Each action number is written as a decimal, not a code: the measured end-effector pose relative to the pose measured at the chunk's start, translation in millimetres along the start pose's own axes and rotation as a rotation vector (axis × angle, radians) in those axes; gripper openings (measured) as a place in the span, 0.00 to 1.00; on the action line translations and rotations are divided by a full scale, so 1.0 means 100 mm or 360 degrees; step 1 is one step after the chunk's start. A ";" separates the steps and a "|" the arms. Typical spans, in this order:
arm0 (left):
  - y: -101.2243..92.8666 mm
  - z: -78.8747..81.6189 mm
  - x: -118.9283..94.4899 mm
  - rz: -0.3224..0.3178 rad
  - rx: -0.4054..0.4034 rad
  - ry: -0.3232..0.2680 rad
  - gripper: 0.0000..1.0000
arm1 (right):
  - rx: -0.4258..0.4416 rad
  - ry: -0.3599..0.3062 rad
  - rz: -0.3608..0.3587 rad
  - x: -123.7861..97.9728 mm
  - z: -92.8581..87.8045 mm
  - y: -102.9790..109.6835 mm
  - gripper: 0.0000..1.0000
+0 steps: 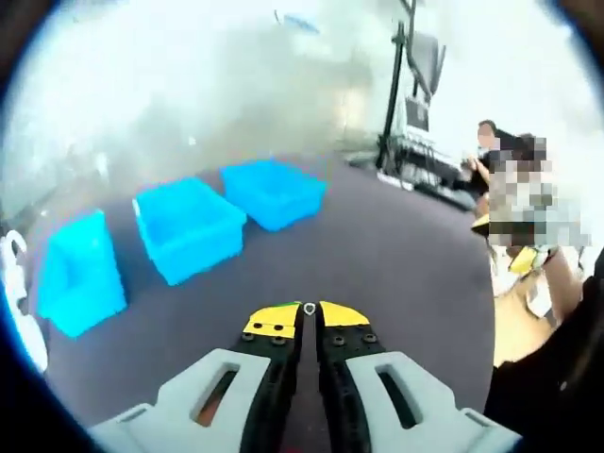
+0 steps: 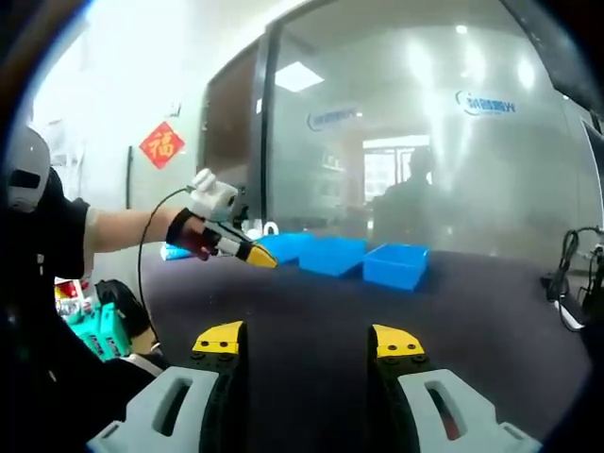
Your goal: Sort the screws, nuts, and washers into the corresponding bins
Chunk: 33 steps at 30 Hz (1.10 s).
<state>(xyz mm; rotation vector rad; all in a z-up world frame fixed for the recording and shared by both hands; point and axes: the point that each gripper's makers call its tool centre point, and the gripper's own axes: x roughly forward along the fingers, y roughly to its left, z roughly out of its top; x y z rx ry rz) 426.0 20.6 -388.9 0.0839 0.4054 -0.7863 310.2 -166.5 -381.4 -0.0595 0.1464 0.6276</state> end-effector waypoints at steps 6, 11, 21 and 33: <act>0.07 0.20 -0.38 0.0234 0.0069 -0.0278 0.02 | -0.0014 -0.0016 0.0021 0.01 0.06 0.08 0.47; 0.06 0.28 -0.66 0.0307 -0.0050 -0.0447 0.02 | -0.0020 -0.0023 0.0035 0.02 0.10 0.12 0.47; 0.28 0.34 -1.15 0.0609 -0.0109 -0.0698 0.02 | -0.0037 -0.0032 0.0065 0.06 0.16 0.20 0.47; 1.30 0.48 -1.19 0.0784 -0.0180 -0.0679 0.01 | -0.0023 -0.0056 0.0087 0.08 0.19 0.26 0.47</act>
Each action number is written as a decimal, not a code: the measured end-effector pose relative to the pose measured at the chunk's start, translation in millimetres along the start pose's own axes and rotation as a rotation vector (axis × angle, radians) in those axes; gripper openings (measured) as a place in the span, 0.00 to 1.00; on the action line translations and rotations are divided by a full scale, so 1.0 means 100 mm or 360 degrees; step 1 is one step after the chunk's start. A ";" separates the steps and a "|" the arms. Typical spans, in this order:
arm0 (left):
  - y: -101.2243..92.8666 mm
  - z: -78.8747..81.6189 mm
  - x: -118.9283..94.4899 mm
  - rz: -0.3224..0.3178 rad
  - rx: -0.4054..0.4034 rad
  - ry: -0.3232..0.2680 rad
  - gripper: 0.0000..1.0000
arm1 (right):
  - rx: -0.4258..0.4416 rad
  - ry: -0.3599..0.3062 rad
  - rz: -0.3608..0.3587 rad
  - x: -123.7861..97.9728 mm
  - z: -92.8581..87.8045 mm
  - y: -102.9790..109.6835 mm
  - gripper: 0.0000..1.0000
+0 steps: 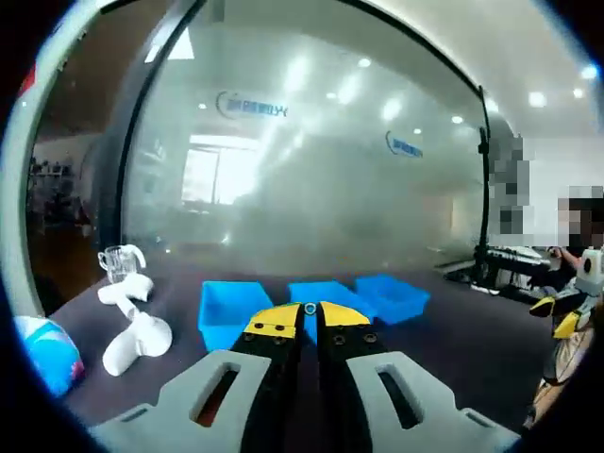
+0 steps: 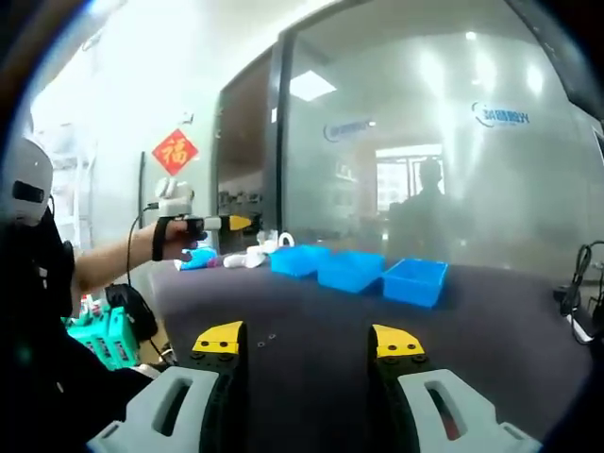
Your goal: Sort the screws, nuts, and washers into the corresponding bins
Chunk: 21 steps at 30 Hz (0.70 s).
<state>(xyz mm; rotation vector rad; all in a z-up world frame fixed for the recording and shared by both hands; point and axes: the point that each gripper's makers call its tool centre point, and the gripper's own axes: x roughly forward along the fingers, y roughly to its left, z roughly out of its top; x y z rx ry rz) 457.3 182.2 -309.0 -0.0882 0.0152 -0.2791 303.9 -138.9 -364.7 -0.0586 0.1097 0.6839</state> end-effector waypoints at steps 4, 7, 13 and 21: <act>0.35 0.00 0.31 0.0065 0.0015 0.0043 0.01 | 0.0025 -0.0016 0.0022 0.01 0.02 0.05 0.47; 0.42 0.05 0.52 0.0094 0.0029 0.0077 0.01 | 0.0021 -0.0011 0.0025 0.02 0.01 0.07 0.47; 0.51 0.05 0.74 0.0114 0.0124 0.0125 0.01 | 0.0032 0.0002 0.0031 0.04 -0.03 0.08 0.47; 0.76 0.01 1.24 0.0183 0.0085 0.0228 0.01 | 0.0034 0.0004 0.0035 0.05 -0.02 0.11 0.47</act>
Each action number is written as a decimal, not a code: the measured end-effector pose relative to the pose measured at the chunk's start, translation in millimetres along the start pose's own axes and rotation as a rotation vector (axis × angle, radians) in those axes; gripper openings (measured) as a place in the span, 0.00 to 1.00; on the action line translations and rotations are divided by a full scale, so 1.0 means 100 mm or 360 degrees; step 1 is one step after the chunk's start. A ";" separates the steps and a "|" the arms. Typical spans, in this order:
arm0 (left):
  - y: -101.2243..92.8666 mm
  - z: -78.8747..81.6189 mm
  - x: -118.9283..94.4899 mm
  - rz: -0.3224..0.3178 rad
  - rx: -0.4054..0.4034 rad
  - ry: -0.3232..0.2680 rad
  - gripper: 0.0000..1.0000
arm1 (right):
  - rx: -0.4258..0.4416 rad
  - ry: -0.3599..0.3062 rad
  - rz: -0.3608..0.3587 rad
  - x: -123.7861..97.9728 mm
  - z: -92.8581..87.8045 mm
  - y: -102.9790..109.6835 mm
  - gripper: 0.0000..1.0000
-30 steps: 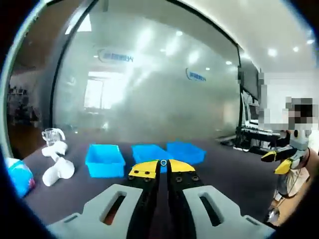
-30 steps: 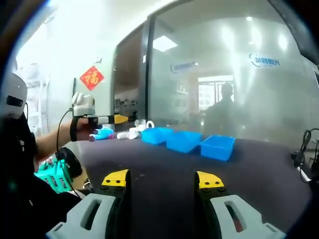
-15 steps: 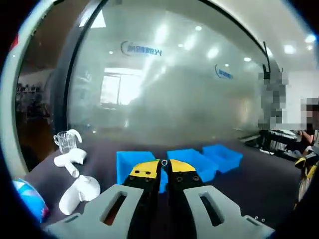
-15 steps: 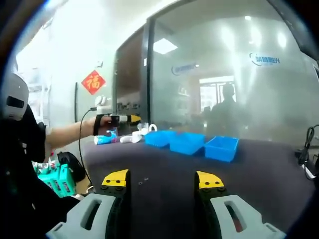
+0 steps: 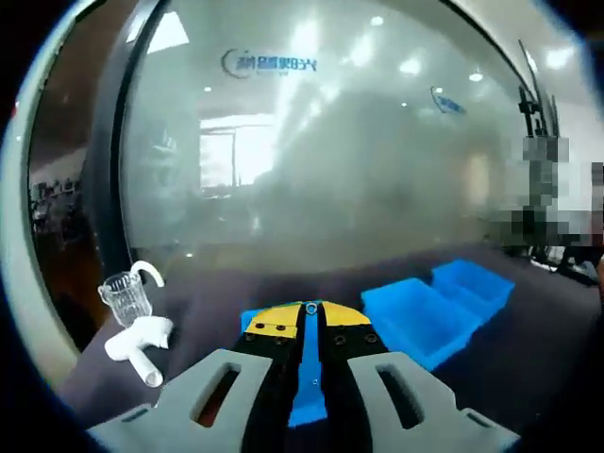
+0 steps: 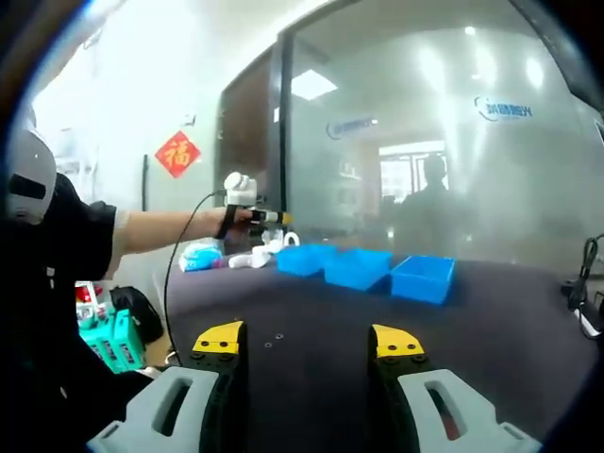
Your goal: Sort the screws, nuts, and washers into the corresponding bins
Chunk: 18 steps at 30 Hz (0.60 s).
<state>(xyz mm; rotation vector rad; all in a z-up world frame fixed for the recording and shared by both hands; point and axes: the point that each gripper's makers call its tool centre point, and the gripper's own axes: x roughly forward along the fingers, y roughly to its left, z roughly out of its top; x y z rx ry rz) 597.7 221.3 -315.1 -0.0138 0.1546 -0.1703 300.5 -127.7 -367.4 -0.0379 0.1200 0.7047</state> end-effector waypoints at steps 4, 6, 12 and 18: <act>0.07 -0.04 0.14 0.0005 0.0031 0.0038 0.01 | 0.0004 0.0010 0.0006 0.01 -0.02 0.02 0.47; 0.07 -0.05 0.17 -0.0005 -0.0020 0.0038 0.01 | 0.0004 0.0017 0.0008 0.02 -0.04 0.03 0.47; -0.02 -0.15 0.24 -0.0047 0.0004 0.0100 0.01 | 0.0008 0.0012 0.0009 0.03 -0.02 0.02 0.47; -0.09 -0.17 0.22 -0.0075 0.0001 0.0102 0.05 | 0.0003 0.0011 0.0019 0.05 -0.01 0.04 0.47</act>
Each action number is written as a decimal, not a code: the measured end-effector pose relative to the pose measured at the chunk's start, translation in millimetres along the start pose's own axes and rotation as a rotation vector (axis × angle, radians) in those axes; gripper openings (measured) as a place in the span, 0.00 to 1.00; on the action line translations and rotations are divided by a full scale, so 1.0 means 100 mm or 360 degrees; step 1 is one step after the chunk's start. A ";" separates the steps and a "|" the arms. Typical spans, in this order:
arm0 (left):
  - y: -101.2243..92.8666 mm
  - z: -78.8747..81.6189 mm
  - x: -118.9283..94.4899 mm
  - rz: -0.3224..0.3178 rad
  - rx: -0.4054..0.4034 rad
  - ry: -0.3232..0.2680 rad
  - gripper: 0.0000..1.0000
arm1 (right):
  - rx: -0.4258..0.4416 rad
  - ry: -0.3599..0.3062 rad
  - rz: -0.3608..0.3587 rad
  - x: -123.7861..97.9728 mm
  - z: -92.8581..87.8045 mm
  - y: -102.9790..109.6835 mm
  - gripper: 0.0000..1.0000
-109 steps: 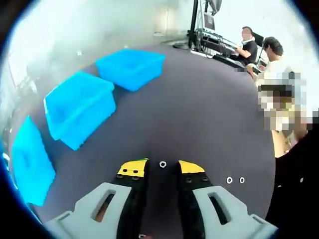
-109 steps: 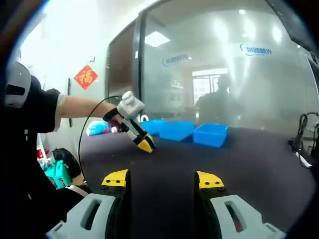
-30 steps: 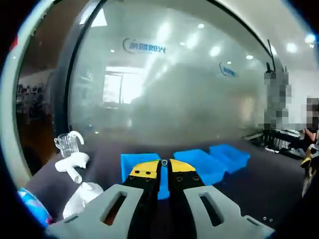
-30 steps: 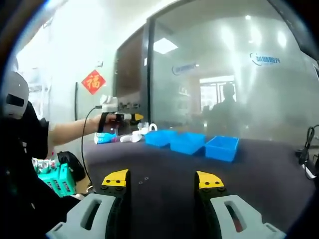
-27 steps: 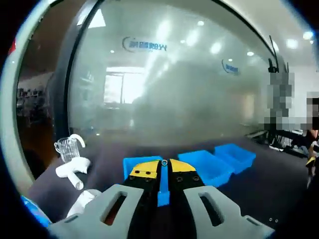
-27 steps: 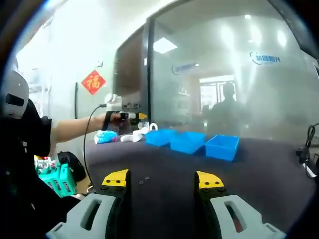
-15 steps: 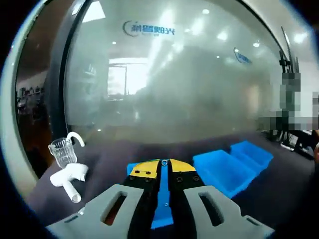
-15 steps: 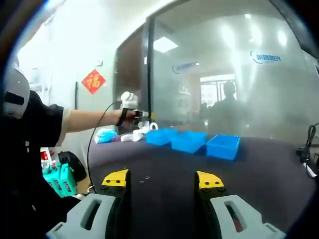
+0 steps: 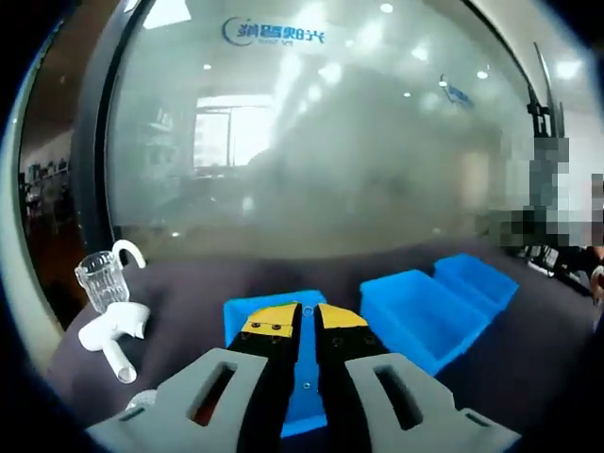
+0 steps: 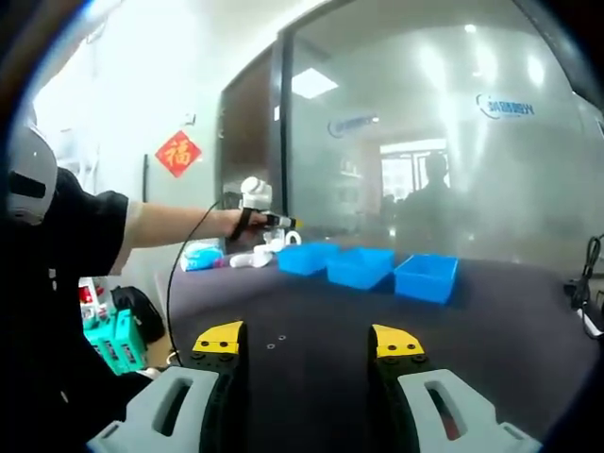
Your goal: Sort the screws, nuts, and washers into the corresponding bins
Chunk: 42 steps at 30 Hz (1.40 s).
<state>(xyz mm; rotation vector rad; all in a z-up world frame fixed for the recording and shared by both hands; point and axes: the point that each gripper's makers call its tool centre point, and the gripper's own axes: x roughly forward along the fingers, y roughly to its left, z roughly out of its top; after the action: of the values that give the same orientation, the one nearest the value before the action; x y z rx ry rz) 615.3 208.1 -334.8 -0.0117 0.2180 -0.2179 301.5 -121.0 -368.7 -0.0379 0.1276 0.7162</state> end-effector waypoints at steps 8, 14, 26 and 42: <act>-0.14 -0.02 -0.17 -0.0068 0.0003 -0.0023 0.24 | -0.0002 -0.0004 0.0004 0.00 0.01 0.01 0.47; -0.38 -0.03 -0.47 -0.0228 -0.0022 -0.0101 0.34 | -0.0010 -0.0016 0.0011 0.00 0.05 0.03 0.47; -0.91 -0.38 -1.47 -0.0477 0.0100 -0.0154 0.43 | -0.0021 -0.0028 0.0002 -0.01 0.09 0.01 0.47; -1.05 -0.86 -2.52 -0.0615 0.0167 -0.0204 0.43 | 0.0023 -0.0059 -0.0035 -0.02 0.11 -0.11 0.47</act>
<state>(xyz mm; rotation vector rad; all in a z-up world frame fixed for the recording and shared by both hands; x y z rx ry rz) 334.7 161.4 -361.6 0.0364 0.0742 -0.6112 308.2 -129.2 -357.8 -0.0121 0.0966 0.6935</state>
